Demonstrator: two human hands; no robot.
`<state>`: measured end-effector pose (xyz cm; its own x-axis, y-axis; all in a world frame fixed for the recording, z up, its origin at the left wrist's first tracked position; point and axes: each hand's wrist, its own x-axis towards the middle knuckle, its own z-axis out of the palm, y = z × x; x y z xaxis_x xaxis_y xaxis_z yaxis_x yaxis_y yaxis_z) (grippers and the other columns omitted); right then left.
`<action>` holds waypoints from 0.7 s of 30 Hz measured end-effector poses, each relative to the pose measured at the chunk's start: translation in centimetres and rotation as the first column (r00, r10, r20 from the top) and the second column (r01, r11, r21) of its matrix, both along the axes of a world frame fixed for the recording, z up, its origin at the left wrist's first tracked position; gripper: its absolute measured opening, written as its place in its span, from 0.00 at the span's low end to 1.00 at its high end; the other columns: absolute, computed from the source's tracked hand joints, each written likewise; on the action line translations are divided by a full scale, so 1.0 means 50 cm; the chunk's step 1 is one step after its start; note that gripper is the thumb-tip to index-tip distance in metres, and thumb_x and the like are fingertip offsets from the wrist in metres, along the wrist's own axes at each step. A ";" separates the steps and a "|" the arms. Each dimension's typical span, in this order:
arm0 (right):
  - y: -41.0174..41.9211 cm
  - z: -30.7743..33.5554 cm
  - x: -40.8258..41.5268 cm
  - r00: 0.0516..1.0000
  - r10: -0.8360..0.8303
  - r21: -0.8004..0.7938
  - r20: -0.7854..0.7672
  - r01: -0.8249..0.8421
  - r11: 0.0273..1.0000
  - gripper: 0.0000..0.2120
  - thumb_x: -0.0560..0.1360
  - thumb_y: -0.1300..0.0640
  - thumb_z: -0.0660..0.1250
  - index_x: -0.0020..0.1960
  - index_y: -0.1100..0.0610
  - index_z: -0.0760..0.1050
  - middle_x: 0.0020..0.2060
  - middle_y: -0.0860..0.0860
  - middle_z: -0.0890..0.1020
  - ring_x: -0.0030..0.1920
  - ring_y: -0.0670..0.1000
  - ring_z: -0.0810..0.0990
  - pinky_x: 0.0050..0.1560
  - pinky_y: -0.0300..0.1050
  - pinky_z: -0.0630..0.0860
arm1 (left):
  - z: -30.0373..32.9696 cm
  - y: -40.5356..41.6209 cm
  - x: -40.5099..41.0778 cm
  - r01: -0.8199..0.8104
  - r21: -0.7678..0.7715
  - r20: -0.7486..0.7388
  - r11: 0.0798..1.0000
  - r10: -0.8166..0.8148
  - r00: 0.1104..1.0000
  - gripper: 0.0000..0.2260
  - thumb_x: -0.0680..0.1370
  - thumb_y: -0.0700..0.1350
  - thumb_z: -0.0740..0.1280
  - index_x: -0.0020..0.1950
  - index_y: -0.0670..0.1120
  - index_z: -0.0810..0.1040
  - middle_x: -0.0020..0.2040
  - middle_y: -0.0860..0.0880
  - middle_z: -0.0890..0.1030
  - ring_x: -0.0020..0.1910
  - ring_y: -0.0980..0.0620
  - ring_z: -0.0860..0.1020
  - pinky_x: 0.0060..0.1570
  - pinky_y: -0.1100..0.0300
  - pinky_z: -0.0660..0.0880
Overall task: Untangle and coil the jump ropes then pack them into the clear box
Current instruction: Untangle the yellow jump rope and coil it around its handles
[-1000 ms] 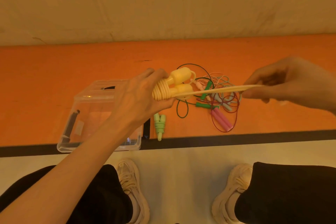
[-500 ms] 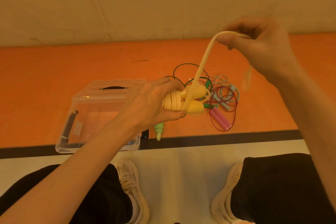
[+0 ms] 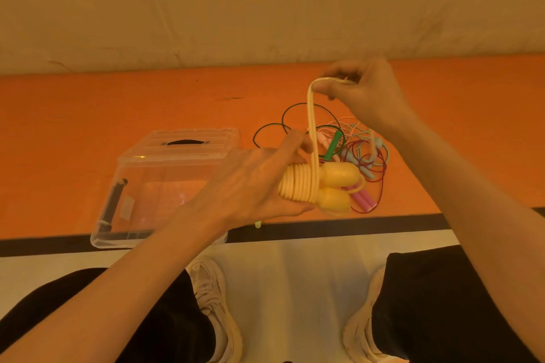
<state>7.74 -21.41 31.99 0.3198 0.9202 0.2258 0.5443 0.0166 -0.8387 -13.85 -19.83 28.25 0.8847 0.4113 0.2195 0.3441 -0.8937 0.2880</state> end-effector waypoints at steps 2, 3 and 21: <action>0.001 -0.005 0.004 1.000 -0.006 -0.019 0.009 0.006 1.000 0.05 0.72 0.57 0.73 0.46 0.59 0.83 0.33 0.53 0.79 0.29 0.37 0.73 0.32 0.27 0.67 | 0.000 0.004 -0.002 0.038 0.019 -0.018 0.999 -0.037 0.999 0.30 0.68 0.68 0.62 0.67 0.58 0.64 0.54 0.58 0.81 0.45 0.53 0.79 0.38 0.52 0.74; 0.001 -0.008 0.007 1.000 -0.008 -0.029 0.006 0.008 1.000 0.05 0.72 0.56 0.73 0.45 0.58 0.83 0.33 0.52 0.79 0.30 0.37 0.74 0.33 0.27 0.67 | 0.000 0.006 -0.003 0.053 0.030 -0.028 0.998 -0.052 0.998 0.28 0.69 0.66 0.63 0.67 0.58 0.66 0.54 0.58 0.80 0.45 0.54 0.79 0.37 0.53 0.75; -0.013 -0.017 0.062 0.994 -0.019 -0.075 -0.109 0.011 0.997 0.10 0.67 0.58 0.77 0.47 0.58 0.84 0.29 0.46 0.81 0.31 0.38 0.76 0.36 0.28 0.71 | 0.007 0.024 -0.021 0.034 -0.057 0.095 0.998 -0.029 0.995 0.26 0.68 0.66 0.66 0.62 0.57 0.72 0.54 0.57 0.79 0.49 0.54 0.79 0.42 0.46 0.76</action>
